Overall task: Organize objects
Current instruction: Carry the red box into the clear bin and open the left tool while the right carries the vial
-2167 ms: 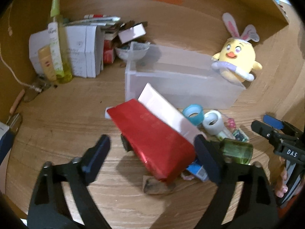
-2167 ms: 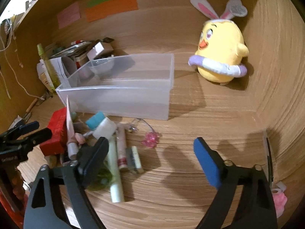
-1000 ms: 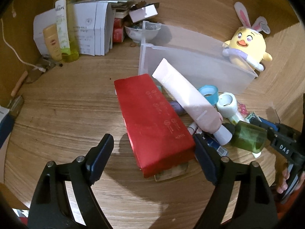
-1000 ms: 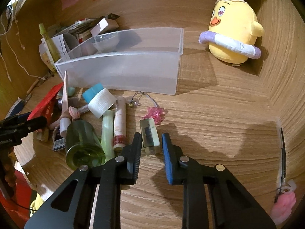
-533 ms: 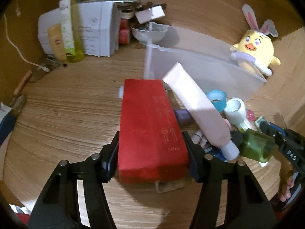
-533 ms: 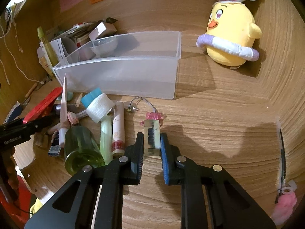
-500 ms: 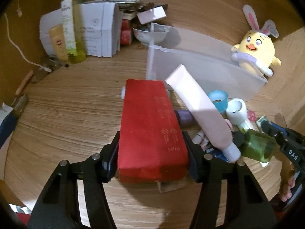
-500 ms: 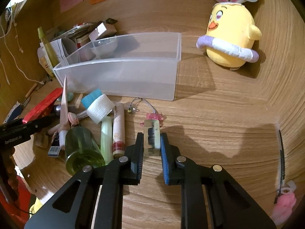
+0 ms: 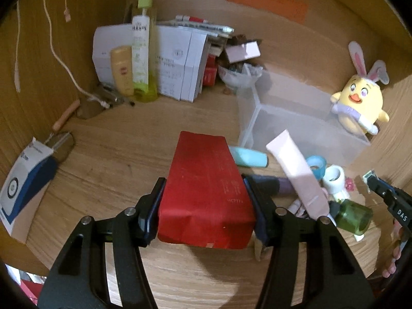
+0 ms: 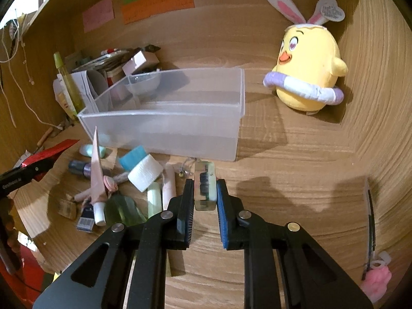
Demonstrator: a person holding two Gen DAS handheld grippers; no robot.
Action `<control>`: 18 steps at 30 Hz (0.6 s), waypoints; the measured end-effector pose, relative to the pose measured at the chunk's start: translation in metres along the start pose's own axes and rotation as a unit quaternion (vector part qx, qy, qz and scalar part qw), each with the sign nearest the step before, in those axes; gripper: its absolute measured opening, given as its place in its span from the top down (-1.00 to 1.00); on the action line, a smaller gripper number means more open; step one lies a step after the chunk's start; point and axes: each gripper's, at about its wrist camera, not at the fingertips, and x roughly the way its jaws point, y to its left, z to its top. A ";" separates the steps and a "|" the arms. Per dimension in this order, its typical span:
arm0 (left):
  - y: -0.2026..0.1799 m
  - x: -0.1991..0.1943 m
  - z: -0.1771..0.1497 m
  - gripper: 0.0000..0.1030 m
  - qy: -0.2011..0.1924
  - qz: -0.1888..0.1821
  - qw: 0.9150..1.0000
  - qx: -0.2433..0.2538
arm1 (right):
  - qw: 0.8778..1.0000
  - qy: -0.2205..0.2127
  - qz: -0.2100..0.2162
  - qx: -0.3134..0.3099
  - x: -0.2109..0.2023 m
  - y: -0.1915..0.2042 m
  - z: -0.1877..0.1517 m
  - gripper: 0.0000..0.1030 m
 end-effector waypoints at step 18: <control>-0.041 -0.031 0.044 -0.14 -0.091 -0.057 0.993 0.045 | 0.998 -0.056 0.002 -0.022 -0.021 0.021 0.042 0.71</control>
